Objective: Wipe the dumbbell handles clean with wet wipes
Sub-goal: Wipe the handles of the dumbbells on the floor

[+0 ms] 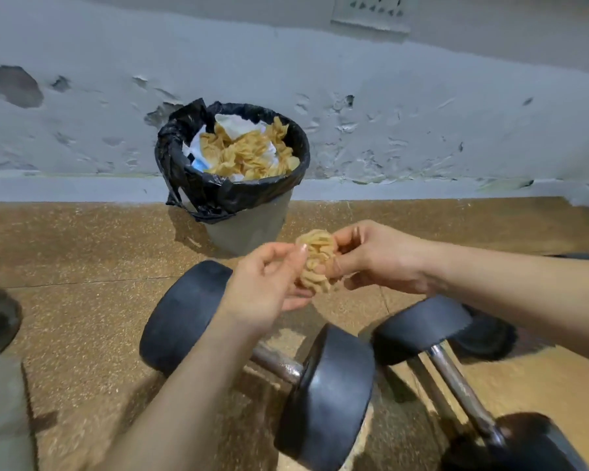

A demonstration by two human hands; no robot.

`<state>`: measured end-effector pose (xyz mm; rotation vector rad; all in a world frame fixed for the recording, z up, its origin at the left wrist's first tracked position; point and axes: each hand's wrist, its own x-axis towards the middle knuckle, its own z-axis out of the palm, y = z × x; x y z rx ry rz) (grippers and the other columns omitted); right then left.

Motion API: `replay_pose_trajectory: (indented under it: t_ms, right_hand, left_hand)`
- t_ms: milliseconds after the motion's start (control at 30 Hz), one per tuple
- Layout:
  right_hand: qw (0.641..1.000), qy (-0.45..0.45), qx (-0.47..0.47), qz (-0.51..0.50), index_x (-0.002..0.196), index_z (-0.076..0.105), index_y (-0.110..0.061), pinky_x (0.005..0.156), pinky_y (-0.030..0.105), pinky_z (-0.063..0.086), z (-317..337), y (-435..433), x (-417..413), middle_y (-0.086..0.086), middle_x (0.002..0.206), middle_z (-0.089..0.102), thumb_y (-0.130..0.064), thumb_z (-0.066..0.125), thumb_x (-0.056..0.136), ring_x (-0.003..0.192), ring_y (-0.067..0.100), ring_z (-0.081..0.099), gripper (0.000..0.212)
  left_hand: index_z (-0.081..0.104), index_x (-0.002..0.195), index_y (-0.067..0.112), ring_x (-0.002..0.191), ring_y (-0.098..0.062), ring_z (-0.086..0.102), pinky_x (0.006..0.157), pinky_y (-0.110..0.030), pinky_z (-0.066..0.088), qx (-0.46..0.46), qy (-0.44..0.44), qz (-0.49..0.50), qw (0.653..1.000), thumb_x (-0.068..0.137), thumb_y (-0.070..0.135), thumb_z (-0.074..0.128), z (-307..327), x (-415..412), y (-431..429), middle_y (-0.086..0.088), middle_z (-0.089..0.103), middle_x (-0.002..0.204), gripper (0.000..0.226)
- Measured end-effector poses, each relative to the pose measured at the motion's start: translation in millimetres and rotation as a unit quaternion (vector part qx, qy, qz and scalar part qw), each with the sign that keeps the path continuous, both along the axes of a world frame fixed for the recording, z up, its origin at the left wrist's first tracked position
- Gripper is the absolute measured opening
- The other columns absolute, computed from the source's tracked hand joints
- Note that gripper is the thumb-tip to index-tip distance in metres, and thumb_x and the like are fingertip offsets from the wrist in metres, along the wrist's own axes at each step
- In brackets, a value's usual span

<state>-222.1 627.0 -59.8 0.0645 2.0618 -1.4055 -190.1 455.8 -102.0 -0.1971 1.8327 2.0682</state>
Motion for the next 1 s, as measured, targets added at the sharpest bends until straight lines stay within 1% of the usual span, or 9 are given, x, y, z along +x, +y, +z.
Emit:
replay_pose_trajectory:
  t_ms: [67,167,267,433,567,667,833,900,1000]
  right_hand:
    - [0.998,-0.04,-0.041,-0.019,0.106,0.062,0.01,0.064,0.026,0.044,9,25,-2,0.014,0.087,0.062,-0.001,0.069,0.081,0.072,0.016,0.056,0.028]
    - [0.988,-0.079,-0.119,-0.063,0.08,0.063,-0.006,0.067,0.028,0.047,21,63,-5,0.01,0.082,0.063,0.001,0.064,0.08,0.073,0.016,0.06,0.007]
    - [0.972,-0.09,-0.181,-0.118,0.064,0.061,-0.013,0.063,0.026,0.051,29,100,-9,0.009,0.085,0.066,0.003,0.058,0.085,0.072,0.014,0.062,0.026]
    - [0.933,-0.054,-0.261,-0.243,0.079,0.064,-0.006,0.05,0.018,0.051,34,169,-15,0.011,0.078,0.066,0.002,0.06,0.086,0.061,0.014,0.059,0.011]
    - [0.896,-0.042,-0.276,-0.344,0.085,0.064,-0.01,0.039,0.012,0.037,13,227,-8,0.004,0.07,0.06,-0.01,0.067,0.079,0.051,0.007,0.047,0.007]
    - [0.893,-0.024,-0.228,-0.387,0.081,0.062,-0.012,0.034,0.016,0.03,-4,270,1,0.002,0.058,0.055,-0.014,0.07,0.079,0.039,0.007,0.043,0.009]
    - [0.892,0.029,-0.128,-0.432,0.079,0.059,-0.017,0.048,0.025,0.042,-34,342,15,-0.006,0.054,0.055,-0.017,0.073,0.083,0.044,0.007,0.051,0.015]
    - [0.884,-0.002,-0.175,-0.433,0.081,0.06,-0.015,0.041,0.021,0.037,-48,368,23,-0.002,0.06,0.052,-0.018,0.071,0.085,0.042,0.007,0.045,0.012]
    - [0.859,-0.05,-0.276,-0.428,0.105,0.064,-0.004,0.043,0.015,0.04,-61,405,38,0.005,0.074,0.056,-0.007,0.061,0.09,0.05,0.007,0.049,0.015]
  left_hand:
    - [0.067,0.09,0.008,0.061,-0.016,0.065,0.059,-0.023,0.056,-0.023,0.032,-0.036,0.999,0.085,0.016,0.071,15,-8,17,-0.004,0.069,0.067,0.01]
    - [0.072,0.086,0.011,0.059,-0.015,0.063,0.063,-0.028,0.055,-0.058,0.04,-0.119,0.99,0.081,0.008,0.075,33,-22,43,-0.004,0.068,0.065,0.006]
    - [0.077,0.087,0.015,0.057,-0.011,0.057,0.061,-0.027,0.052,-0.11,0.066,-0.178,0.976,0.084,0.004,0.071,52,-33,73,-0.004,0.066,0.064,0.012]
    - [0.074,0.089,0.022,0.058,-0.009,0.06,0.071,-0.034,0.057,-0.184,0.076,-0.264,0.944,0.082,0.012,0.076,71,-45,138,0.004,0.065,0.06,0.013]
    - [0.067,0.093,0.032,0.062,-0.01,0.061,0.078,-0.044,0.056,-0.23,0.081,-0.321,0.915,0.082,0.018,0.077,63,-53,203,0.004,0.067,0.065,0.021]
    - [0.067,0.087,0.029,0.064,-0.008,0.064,0.078,-0.042,0.058,-0.254,0.096,-0.323,0.906,0.088,0.019,0.07,51,-55,256,0.007,0.069,0.068,0.011]
    - [0.066,0.073,0.03,0.07,-0.007,0.062,0.073,-0.035,0.054,-0.279,0.092,-0.325,0.899,0.097,0.028,0.055,12,-45,330,0.015,0.065,0.067,0.027]
    - [0.066,0.077,0.03,0.077,-0.01,0.062,0.077,-0.036,0.054,-0.274,0.08,-0.304,0.909,0.098,0.034,0.052,-6,-33,354,0.012,0.065,0.076,0.025]
    - [0.064,0.077,0.019,0.066,-0.011,0.056,0.067,-0.031,0.045,-0.302,0.136,-0.271,0.904,0.099,0.038,0.048,-22,-18,381,0.002,0.063,0.073,0.033]
